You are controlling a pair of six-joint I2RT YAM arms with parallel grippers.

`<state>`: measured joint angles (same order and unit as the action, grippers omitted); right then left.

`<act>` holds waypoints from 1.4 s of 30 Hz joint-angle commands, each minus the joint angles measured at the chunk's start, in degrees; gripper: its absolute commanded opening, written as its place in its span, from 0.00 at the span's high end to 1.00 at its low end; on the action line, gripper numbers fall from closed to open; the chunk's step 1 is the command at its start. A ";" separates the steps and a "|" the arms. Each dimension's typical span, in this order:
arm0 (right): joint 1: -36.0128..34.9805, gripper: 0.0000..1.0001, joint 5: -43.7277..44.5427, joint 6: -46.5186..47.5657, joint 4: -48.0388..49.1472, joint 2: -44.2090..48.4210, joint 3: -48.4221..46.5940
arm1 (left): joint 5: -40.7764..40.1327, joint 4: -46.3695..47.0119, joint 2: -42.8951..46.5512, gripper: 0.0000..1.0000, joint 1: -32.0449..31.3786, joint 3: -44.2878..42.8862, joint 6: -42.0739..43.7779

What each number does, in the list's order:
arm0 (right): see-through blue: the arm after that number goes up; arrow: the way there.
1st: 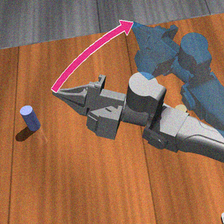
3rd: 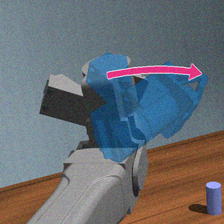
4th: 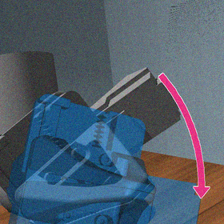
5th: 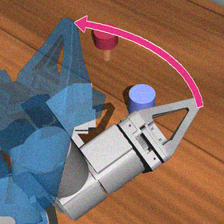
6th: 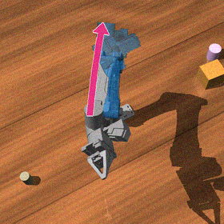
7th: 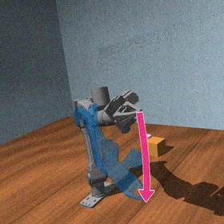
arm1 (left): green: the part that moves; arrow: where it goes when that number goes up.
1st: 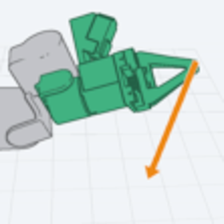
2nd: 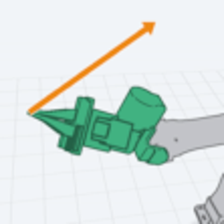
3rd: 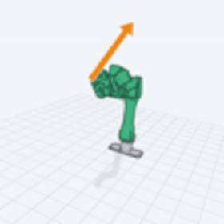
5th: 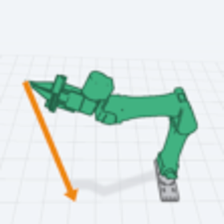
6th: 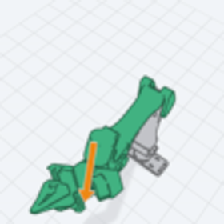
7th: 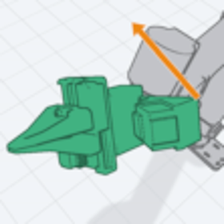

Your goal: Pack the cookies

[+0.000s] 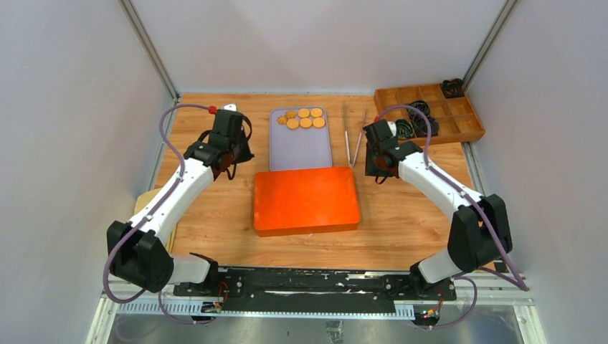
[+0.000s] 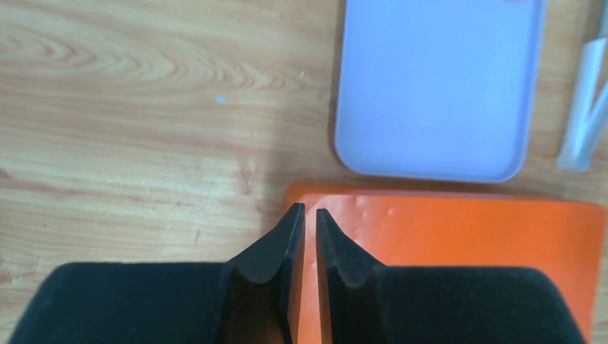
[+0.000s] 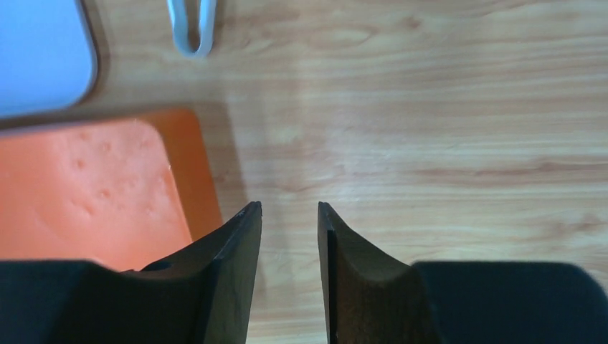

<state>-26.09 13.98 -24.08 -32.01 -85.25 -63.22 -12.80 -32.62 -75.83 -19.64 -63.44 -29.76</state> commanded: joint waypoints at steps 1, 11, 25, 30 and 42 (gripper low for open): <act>3.01 0.57 6.43 2.00 -2.33 2.68 -4.35 | -0.51 0.51 2.15 0.78 -0.22 -5.82 4.34; 3.24 0.41 8.32 8.30 -2.00 2.15 -14.45 | 20.95 15.14 3.18 0.42 -1.88 -12.10 11.04; 1.35 0.40 5.25 18.74 4.82 3.89 -19.90 | 13.29 8.93 -6.02 0.31 -16.08 -35.49 31.96; -0.50 0.37 3.93 21.03 7.40 6.09 -20.81 | 2.10 10.60 -8.98 0.31 -20.99 -41.87 33.34; -1.50 0.25 1.46 21.44 10.23 11.12 -22.61 | -35.75 12.43 -8.21 0.30 -25.27 -34.34 23.65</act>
<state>-26.79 16.75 -3.51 -23.07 -75.50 -83.50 -37.19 -20.88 -85.27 -44.40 -103.68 -4.10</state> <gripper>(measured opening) 0.742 0.698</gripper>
